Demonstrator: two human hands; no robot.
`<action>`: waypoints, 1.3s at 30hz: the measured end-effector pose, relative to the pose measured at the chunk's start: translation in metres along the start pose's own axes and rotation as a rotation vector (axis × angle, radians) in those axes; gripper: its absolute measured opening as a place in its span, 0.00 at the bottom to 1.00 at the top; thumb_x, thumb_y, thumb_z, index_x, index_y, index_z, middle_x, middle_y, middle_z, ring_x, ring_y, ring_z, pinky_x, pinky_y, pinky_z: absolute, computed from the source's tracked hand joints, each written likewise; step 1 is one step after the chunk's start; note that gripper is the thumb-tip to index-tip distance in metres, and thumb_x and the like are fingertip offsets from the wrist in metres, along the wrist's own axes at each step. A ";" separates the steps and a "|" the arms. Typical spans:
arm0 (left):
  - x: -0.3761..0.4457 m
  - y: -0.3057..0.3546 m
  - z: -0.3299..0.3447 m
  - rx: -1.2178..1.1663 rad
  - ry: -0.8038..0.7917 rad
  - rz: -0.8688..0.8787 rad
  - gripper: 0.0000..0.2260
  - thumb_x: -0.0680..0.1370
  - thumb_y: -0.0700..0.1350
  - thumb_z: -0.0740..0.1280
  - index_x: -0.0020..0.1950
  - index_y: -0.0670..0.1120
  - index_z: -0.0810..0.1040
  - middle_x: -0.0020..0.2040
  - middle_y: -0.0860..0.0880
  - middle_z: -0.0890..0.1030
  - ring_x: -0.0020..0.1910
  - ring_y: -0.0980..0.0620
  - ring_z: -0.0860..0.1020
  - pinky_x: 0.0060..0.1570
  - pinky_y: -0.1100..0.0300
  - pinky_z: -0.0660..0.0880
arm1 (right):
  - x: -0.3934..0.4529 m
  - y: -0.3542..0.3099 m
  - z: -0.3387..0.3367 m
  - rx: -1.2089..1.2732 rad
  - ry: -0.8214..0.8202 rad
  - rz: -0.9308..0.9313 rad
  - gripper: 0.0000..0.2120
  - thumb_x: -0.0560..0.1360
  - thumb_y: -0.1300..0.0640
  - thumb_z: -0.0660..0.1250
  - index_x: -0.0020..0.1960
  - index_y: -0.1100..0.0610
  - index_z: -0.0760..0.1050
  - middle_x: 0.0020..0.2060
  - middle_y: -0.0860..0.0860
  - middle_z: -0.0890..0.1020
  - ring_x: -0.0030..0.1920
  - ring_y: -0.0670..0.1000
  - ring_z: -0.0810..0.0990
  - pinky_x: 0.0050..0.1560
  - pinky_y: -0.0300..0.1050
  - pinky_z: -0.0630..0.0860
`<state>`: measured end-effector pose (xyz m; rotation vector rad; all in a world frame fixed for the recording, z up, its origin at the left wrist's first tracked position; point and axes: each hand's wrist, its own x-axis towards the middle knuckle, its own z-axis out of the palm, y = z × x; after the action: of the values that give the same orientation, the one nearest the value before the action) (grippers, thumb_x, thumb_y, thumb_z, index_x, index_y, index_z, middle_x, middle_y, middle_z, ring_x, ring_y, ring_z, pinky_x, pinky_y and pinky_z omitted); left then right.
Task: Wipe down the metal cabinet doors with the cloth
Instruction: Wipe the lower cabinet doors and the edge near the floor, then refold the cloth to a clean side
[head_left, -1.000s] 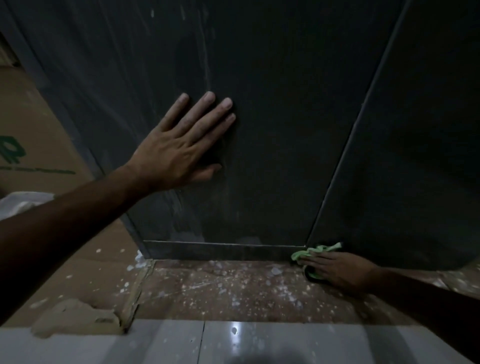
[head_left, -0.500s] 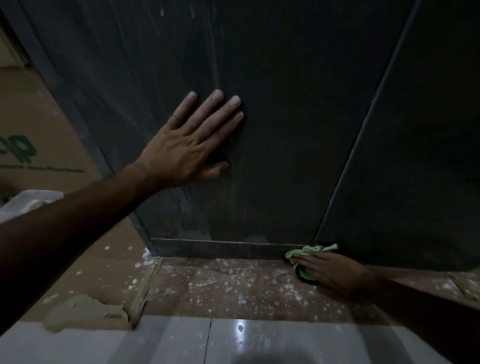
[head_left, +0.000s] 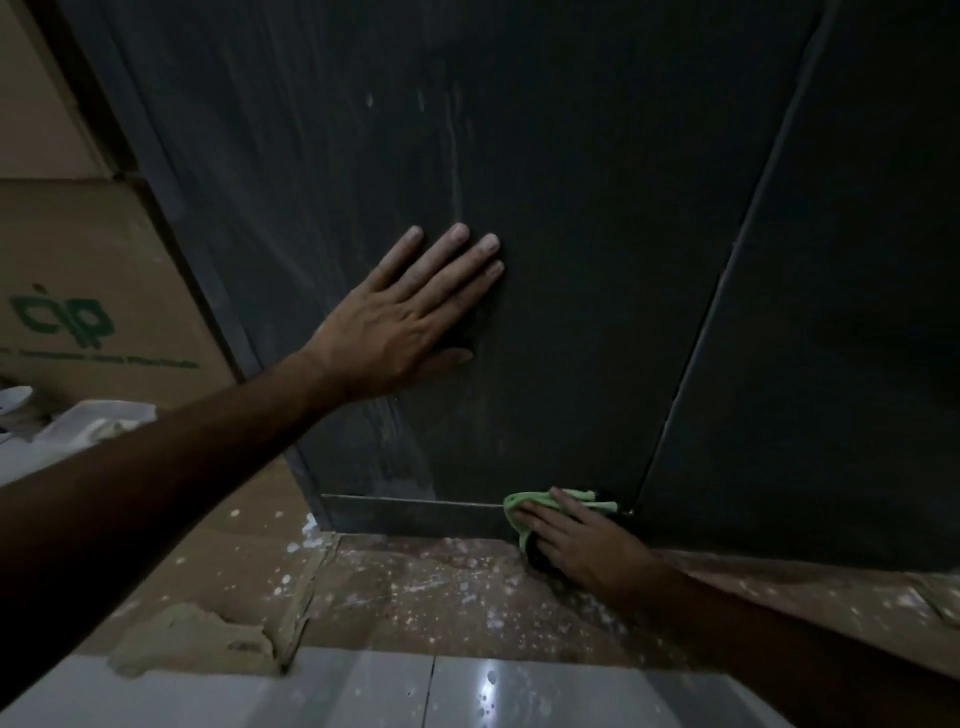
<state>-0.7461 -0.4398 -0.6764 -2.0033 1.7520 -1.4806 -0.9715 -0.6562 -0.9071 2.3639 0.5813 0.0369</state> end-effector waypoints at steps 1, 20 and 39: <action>0.000 0.000 -0.001 0.000 -0.005 0.003 0.37 0.86 0.61 0.59 0.86 0.43 0.49 0.86 0.43 0.50 0.86 0.42 0.47 0.83 0.43 0.43 | 0.001 0.008 -0.006 -0.010 0.044 -0.007 0.24 0.79 0.54 0.55 0.72 0.55 0.76 0.80 0.56 0.63 0.80 0.56 0.61 0.76 0.67 0.42; -0.010 -0.008 -0.029 -0.010 0.013 -0.066 0.34 0.84 0.52 0.65 0.85 0.40 0.56 0.85 0.39 0.56 0.84 0.39 0.55 0.81 0.36 0.54 | 0.041 0.097 -0.120 0.074 0.644 0.544 0.23 0.77 0.61 0.54 0.69 0.57 0.74 0.80 0.58 0.63 0.81 0.59 0.59 0.78 0.70 0.45; 0.019 -0.005 -0.062 -0.294 -0.005 -0.022 0.37 0.76 0.61 0.70 0.80 0.46 0.66 0.75 0.43 0.69 0.71 0.42 0.69 0.70 0.47 0.66 | -0.017 0.179 -0.225 0.788 0.793 0.337 0.32 0.67 0.71 0.72 0.67 0.51 0.72 0.56 0.44 0.80 0.59 0.45 0.78 0.70 0.52 0.72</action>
<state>-0.7877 -0.4228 -0.6297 -2.1609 2.0557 -1.2848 -0.9564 -0.6411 -0.6202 3.1687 0.6089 1.1183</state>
